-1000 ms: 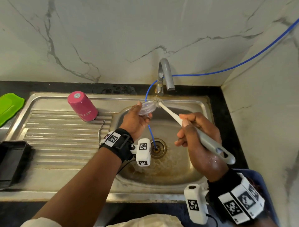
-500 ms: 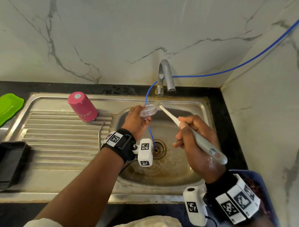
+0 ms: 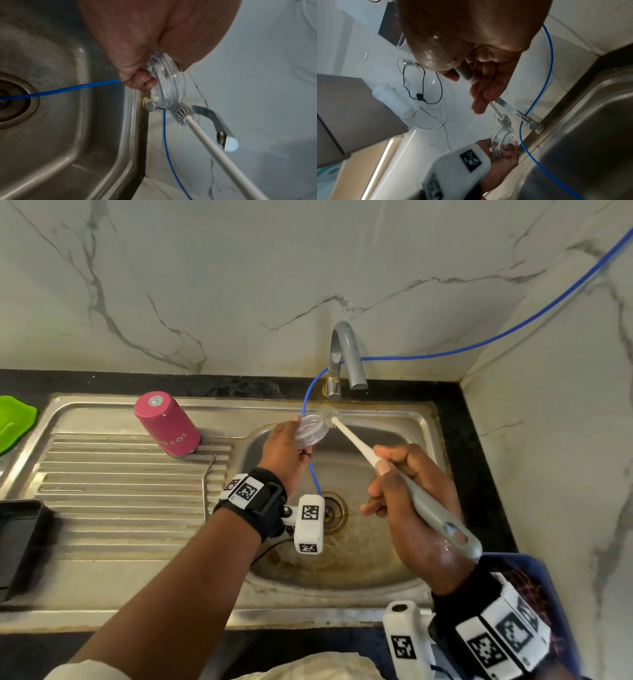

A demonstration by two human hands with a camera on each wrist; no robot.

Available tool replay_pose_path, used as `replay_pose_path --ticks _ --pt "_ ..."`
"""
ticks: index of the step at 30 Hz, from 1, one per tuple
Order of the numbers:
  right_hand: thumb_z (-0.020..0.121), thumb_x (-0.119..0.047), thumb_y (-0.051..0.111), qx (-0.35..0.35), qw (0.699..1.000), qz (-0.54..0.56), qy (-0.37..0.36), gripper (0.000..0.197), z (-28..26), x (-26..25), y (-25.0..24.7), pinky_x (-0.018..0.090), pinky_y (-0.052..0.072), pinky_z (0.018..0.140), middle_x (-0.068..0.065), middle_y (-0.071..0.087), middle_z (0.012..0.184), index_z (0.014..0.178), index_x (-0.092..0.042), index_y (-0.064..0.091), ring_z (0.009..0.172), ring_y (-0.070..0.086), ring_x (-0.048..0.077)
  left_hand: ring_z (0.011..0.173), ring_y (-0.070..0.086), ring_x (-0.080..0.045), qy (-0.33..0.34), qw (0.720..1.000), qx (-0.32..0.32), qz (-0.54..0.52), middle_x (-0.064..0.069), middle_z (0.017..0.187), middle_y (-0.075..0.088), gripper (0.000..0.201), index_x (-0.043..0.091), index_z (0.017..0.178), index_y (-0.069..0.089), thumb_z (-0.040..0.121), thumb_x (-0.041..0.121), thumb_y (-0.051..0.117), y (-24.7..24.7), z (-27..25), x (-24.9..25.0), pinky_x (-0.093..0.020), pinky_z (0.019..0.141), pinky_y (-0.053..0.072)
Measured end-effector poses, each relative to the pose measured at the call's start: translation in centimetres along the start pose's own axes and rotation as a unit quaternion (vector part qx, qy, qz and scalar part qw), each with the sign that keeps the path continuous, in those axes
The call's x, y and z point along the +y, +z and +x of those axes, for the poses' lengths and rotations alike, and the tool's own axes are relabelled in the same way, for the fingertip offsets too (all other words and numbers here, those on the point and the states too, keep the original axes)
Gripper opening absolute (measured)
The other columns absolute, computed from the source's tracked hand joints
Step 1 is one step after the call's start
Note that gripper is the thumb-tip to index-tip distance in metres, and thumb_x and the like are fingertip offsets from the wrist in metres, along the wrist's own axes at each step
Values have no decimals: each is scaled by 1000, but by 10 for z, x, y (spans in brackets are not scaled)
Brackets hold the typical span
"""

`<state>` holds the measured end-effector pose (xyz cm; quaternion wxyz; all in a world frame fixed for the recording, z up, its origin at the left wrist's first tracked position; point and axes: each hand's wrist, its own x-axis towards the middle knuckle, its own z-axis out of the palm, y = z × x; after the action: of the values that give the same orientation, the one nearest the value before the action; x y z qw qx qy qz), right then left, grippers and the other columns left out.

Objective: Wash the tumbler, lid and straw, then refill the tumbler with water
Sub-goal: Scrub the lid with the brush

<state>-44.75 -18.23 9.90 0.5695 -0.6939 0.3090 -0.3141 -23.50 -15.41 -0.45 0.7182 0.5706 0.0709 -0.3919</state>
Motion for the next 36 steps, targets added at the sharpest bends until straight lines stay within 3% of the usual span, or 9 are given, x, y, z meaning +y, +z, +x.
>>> replay_pose_path --ticks 2,6,13,16,20,23,27,31,36 --pt "106 -15 58 -3 1000 -9 2 14 4 2 2 20 55 57 11 68 74 115 -13 68 59 73 25 52 49 -14 14 999 -19 40 -12 84 59 12 9 112 57 108 14 47 3 -7 -4 -26 49 37" --pt "105 -15 59 -2 999 -8 39 14 16 4 4 21 54 56 9 70 77 115 -14 69 60 74 25 48 43 -14 47 995 -32 82 -9 73 57 17 11 104 57 109 11 41 4 -11 -7 -27 49 34" --pt "108 -8 54 -19 999 26 21 16 -3 -1 -12 23 53 53 15 66 71 113 -12 69 55 70 33 56 48 -15 71 990 15 120 -16 98 65 21 14 99 58 110 12 40 -9 3 2 -23 42 36" --pt "108 -5 52 -5 999 26 23 17 0 5 -10 22 53 52 15 65 71 114 -9 68 55 70 34 54 45 -15 72 989 -22 124 -15 91 63 21 15 93 56 109 11 42 -8 1 4 -24 43 35" --pt "109 -8 53 8 998 26 48 15 18 11 -10 25 53 52 15 65 73 114 -8 67 58 69 36 57 48 -14 83 977 -101 166 -7 81 61 16 12 101 60 109 13 46 3 -5 1 -22 45 37" --pt "109 -12 53 -10 998 18 60 16 21 4 -14 28 54 54 13 66 73 114 -12 68 59 70 34 59 46 -17 65 987 -58 135 -8 82 60 20 13 95 56 110 11 44 7 -1 3 -22 42 36" --pt "108 -10 54 -22 999 9 43 16 10 -4 -14 25 55 54 19 65 74 115 -11 68 60 69 40 57 48 -16 51 991 -32 122 -7 83 62 26 16 88 54 111 11 42 4 3 3 -22 41 36" --pt "106 -18 56 -22 999 16 37 15 -3 -4 -7 27 55 52 16 65 70 112 -11 68 55 69 37 53 45 -18 39 992 22 121 -17 95 61 18 10 100 54 110 8 38 -13 9 5 -22 40 36" --pt "104 -20 55 2 999 18 32 18 4 5 2 26 54 52 13 66 69 111 -9 68 54 70 32 56 49 -16 83 986 -32 140 -18 96 64 16 10 103 52 112 12 39 -17 9 4 -24 44 38"
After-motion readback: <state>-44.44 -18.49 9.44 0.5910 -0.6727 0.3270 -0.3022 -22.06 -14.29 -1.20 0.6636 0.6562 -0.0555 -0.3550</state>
